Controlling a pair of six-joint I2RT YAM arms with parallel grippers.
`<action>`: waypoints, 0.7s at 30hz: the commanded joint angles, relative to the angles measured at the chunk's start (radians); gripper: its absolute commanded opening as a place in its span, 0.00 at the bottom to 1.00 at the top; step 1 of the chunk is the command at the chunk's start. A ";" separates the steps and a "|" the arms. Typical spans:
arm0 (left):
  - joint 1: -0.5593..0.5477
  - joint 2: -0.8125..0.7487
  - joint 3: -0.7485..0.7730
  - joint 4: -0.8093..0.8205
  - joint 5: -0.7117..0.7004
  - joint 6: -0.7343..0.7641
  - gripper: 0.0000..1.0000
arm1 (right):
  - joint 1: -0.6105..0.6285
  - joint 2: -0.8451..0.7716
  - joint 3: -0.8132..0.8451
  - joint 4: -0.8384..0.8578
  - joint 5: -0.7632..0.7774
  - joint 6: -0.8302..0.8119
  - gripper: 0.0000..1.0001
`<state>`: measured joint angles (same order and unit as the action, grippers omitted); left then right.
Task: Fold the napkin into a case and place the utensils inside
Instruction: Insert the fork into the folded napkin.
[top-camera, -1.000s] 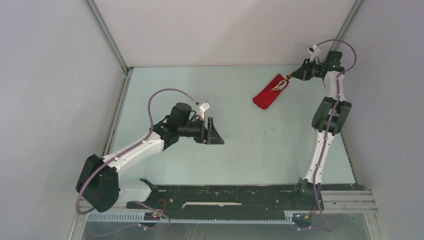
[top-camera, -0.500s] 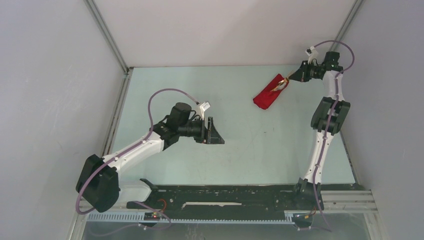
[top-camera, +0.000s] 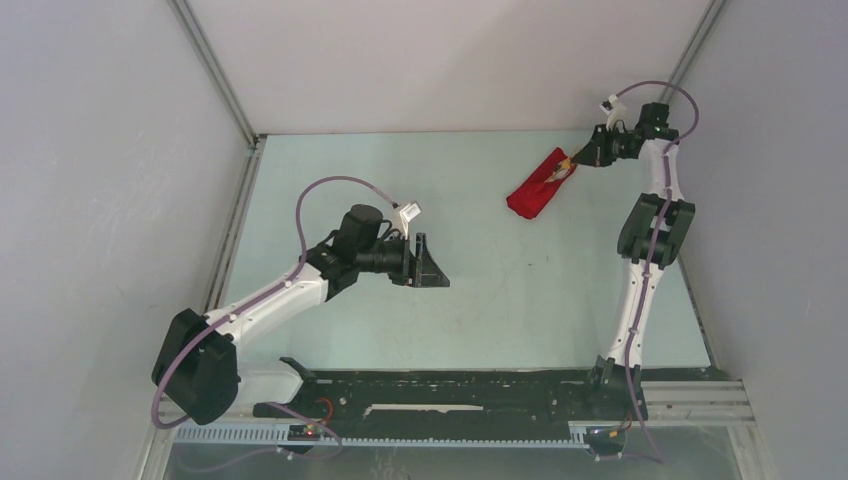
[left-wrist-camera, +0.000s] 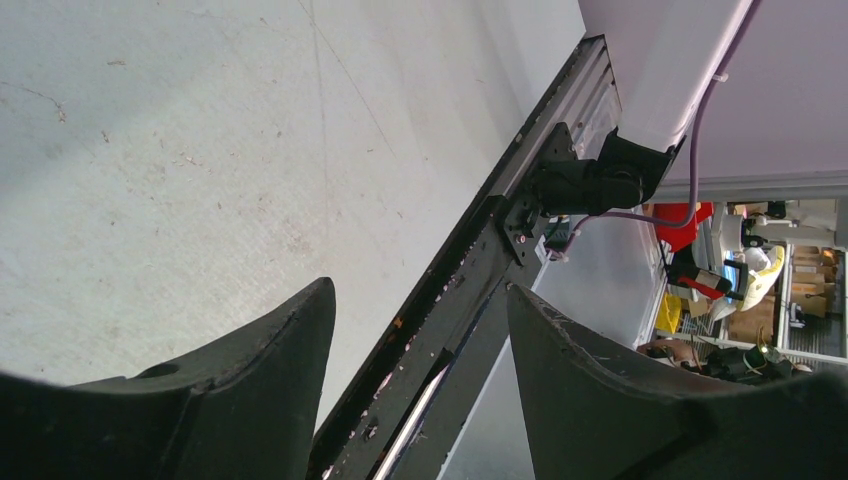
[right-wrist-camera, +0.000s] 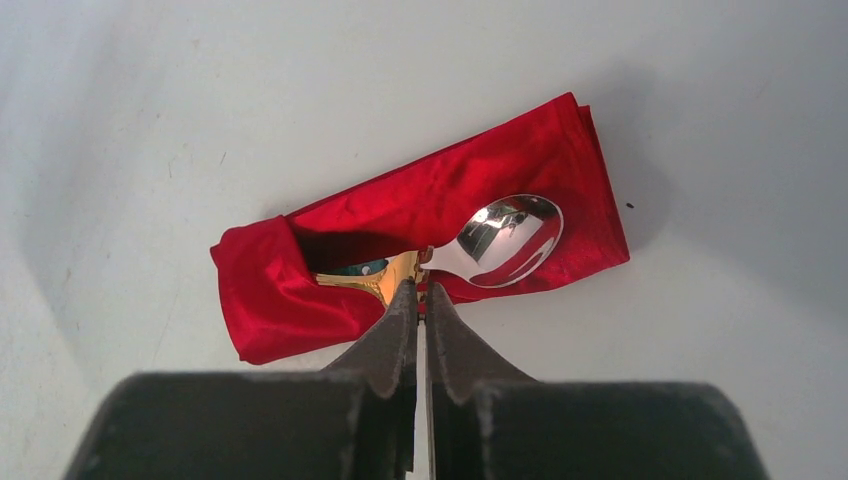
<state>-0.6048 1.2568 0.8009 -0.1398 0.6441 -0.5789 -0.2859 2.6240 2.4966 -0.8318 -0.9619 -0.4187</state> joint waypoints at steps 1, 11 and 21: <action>-0.007 -0.008 0.035 0.032 0.029 -0.007 0.68 | 0.017 -0.004 0.028 -0.042 0.050 -0.065 0.09; -0.007 -0.008 0.029 0.041 0.031 -0.009 0.68 | 0.034 -0.021 0.002 -0.043 0.081 -0.094 0.08; -0.007 -0.008 0.023 0.047 0.031 -0.013 0.68 | 0.047 -0.025 -0.002 -0.065 0.080 -0.136 0.10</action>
<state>-0.6048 1.2568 0.8009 -0.1356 0.6586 -0.5854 -0.2577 2.6240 2.4954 -0.8600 -0.9230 -0.4683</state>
